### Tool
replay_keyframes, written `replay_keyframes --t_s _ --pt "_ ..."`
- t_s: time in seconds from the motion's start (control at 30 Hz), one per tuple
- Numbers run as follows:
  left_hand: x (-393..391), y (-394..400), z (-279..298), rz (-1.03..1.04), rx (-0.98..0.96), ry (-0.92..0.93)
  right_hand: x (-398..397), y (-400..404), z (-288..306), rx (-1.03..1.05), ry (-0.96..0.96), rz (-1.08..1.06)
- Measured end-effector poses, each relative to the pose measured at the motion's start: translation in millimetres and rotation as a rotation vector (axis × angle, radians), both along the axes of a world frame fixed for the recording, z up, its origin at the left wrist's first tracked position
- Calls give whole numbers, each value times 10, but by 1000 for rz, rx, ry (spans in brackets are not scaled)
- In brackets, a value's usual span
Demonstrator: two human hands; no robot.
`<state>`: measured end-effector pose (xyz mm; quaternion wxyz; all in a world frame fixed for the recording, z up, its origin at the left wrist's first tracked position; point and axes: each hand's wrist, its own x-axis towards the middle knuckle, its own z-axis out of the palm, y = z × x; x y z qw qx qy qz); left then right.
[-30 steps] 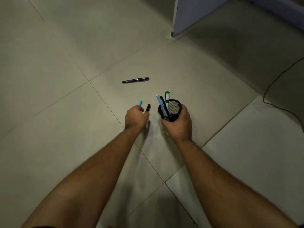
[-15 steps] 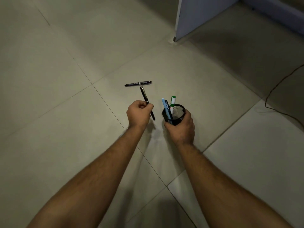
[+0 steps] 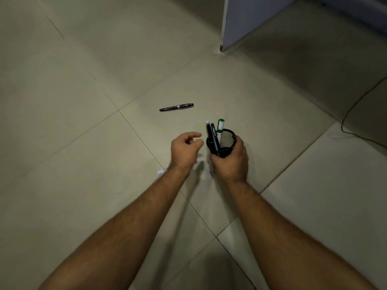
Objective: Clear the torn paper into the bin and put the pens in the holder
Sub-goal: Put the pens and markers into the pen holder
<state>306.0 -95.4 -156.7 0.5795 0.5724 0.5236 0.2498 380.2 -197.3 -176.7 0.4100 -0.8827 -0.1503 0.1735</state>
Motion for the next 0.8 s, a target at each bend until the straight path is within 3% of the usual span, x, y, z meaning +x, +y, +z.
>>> replay_keyframes --t_s 0.07,0.2,0.4,0.5,0.67,0.8 --pt "-88 101 -126 53 39 142 -28 -26 -11 -4 10 -2" --pt "-247 280 -383 -79 210 648 -96 -5 -28 1 22 29" --pt "-132 498 -576 -169 224 818 -137 -7 -107 4 -7 36" --pt "-102 527 -516 -76 173 691 -131 -2 -114 -19 -8 29" --pt "54 545 -116 23 149 145 -24 57 -67 -68 7 -40" --pt "234 520 192 10 129 -97 62 114 -21 -79 4 -55"
